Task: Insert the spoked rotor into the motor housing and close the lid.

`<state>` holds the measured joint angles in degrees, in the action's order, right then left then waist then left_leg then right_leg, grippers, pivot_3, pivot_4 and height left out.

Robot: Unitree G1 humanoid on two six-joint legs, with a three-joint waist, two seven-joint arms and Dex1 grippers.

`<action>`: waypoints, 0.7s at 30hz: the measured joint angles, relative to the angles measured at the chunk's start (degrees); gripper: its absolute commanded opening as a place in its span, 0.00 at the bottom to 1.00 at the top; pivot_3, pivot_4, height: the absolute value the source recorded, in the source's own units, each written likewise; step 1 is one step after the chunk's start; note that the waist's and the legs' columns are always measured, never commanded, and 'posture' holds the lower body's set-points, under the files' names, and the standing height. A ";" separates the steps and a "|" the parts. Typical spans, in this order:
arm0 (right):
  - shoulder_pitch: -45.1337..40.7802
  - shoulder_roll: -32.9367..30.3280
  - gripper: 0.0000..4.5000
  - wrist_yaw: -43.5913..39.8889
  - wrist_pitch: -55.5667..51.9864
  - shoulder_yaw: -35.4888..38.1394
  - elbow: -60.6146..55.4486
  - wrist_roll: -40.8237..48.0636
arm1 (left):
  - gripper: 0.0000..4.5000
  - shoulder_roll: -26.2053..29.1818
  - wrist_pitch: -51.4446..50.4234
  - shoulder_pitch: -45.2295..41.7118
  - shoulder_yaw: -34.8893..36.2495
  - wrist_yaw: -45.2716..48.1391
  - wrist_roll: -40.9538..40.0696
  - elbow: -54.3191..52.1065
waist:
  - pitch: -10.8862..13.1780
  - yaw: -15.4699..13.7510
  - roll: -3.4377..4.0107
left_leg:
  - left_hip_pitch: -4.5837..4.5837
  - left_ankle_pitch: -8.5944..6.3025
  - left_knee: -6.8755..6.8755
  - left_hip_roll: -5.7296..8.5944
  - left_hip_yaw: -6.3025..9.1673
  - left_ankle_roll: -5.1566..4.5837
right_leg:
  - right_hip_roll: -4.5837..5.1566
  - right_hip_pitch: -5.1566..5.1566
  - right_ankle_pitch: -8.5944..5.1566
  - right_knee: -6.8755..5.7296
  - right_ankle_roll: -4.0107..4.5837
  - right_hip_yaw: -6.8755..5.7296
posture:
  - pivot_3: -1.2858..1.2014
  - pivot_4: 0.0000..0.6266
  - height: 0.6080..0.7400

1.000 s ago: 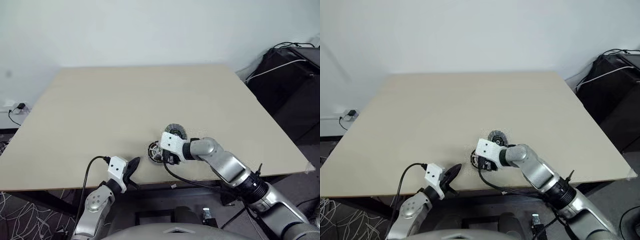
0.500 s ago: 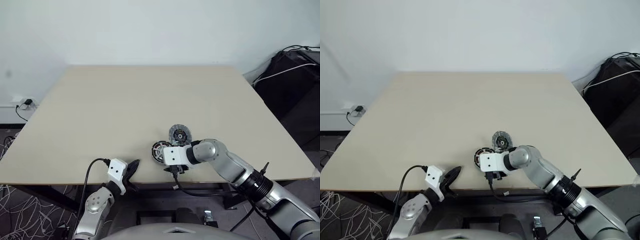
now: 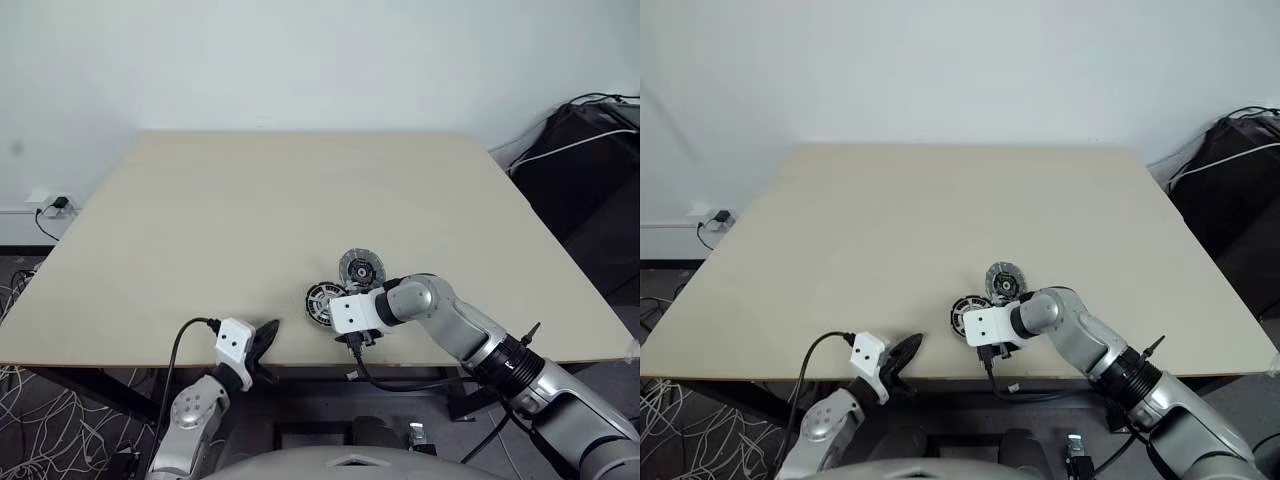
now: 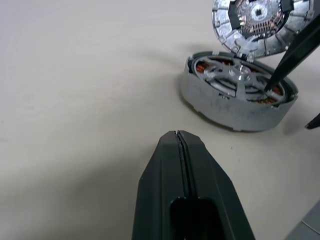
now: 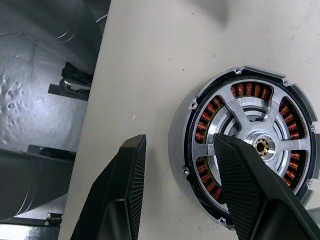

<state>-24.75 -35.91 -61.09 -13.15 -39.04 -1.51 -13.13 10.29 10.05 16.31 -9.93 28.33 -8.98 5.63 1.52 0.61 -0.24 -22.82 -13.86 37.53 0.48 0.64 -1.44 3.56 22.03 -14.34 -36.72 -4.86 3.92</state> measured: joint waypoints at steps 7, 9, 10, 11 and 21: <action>0.01 -0.45 0.51 -1.09 0.40 2.99 0.45 0.43 | 0.00 0.08 -2.16 0.59 -0.44 -0.74 0.00 -2.23 | 0.00 0.07 0.00 | 0.04 0.00 0.00 0.01 0.01 0.00 | -0.03 -0.02 0.00 0.00 0.00 0.00 | 0.52 0.00 1.00; 0.01 -0.44 0.51 -1.51 0.52 3.82 0.40 1.02 | 0.00 0.07 -2.66 0.62 -0.80 -0.77 0.00 -2.87 | 0.00 0.05 0.00 | 0.04 0.00 0.00 0.01 0.01 0.00 | -0.04 -0.02 0.00 0.00 0.00 0.00 | 0.52 0.00 1.00; 0.00 -0.42 0.51 -1.67 0.55 4.06 0.40 1.18 | 0.00 0.07 -3.20 0.61 -0.85 -0.79 -0.01 -3.47 | 0.00 0.05 0.00 | 0.04 0.00 0.00 0.01 0.01 0.00 | -0.04 -0.03 0.00 -0.01 0.00 -0.01 | 0.52 0.00 1.00; 0.01 -0.43 0.51 -1.85 0.55 4.18 0.40 1.22 | 0.00 0.08 -3.41 0.58 -0.84 -0.80 -0.01 -3.75 | 0.00 0.04 0.00 | 0.04 0.00 0.01 0.01 0.01 0.00 | -0.03 -0.03 0.00 -0.01 0.00 -0.01 | 0.52 0.00 1.00; 0.48 -0.39 0.51 -2.95 1.34 4.05 1.07 -0.24 | 0.00 0.09 -4.56 0.65 -0.86 -0.96 0.00 -5.33 | 0.00 0.04 0.00 | 0.05 0.00 0.01 0.01 0.00 0.00 | -0.03 -0.04 0.00 -0.01 0.01 0.00 | 0.52 0.00 1.00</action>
<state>-24.27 -36.30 -64.04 -11.81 -34.99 -0.44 -13.38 10.37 5.49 16.97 -10.79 27.37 -8.98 0.30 1.53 0.65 -0.24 -22.78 -13.86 37.54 0.48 0.65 -1.44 3.52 21.99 -14.34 -36.73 -4.85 3.92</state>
